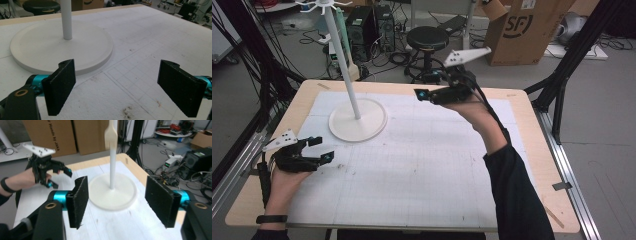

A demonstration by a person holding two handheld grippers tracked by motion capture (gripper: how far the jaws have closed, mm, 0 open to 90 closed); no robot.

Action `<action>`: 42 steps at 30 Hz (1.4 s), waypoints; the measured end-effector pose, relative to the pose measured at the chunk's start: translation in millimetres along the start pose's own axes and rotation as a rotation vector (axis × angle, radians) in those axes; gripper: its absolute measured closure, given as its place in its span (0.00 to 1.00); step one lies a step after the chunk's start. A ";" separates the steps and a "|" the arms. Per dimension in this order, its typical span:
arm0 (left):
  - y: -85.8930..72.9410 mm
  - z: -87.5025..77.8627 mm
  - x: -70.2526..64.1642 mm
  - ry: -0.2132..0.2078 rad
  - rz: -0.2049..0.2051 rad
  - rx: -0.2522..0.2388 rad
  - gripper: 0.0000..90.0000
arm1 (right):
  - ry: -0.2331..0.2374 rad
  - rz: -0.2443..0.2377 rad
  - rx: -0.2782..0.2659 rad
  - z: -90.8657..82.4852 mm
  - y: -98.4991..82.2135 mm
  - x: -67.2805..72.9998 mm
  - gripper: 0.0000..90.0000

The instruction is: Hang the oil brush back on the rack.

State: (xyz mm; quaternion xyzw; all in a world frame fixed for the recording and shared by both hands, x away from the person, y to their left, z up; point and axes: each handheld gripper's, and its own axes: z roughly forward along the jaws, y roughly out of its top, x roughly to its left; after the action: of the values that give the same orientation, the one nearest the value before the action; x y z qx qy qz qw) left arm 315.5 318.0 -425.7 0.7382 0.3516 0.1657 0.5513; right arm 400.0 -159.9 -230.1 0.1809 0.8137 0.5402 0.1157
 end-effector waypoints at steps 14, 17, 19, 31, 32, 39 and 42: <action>-5.6 5.7 -3.5 0.025 0.022 0.023 0.18 | -0.075 0.120 -0.031 -59.8 -121.1 4.2 0.29; -6.1 6.8 -4.3 0.018 0.018 0.019 0.18 | -0.115 0.133 -0.013 -66.8 -146.0 5.6 0.29; -5.8 6.8 -4.6 0.018 0.020 0.013 0.18 | -0.142 0.140 0.003 -70.9 -160.0 6.5 0.28; -9.2 8.7 -4.4 0.042 0.030 0.007 0.17 | -0.207 0.235 -0.017 -85.1 -232.4 13.7 0.26; -9.5 9.4 -4.5 0.043 0.025 0.006 0.18 | -0.206 0.241 -0.011 -84.9 -236.6 13.2 0.26; -10.0 13.2 -5.8 0.049 0.031 0.001 0.17 | -0.230 0.282 -0.020 -90.2 -251.5 5.7 0.24; -10.8 14.3 -4.9 0.047 0.031 0.007 0.17 | -0.234 0.289 -0.011 -90.9 -254.3 4.6 0.24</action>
State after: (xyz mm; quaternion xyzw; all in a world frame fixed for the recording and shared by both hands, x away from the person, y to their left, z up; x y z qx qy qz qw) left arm 317.5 306.2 -439.8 0.7414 0.3533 0.1905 0.5378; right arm 317.8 -323.3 -428.9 0.3568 0.7572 0.5309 0.1320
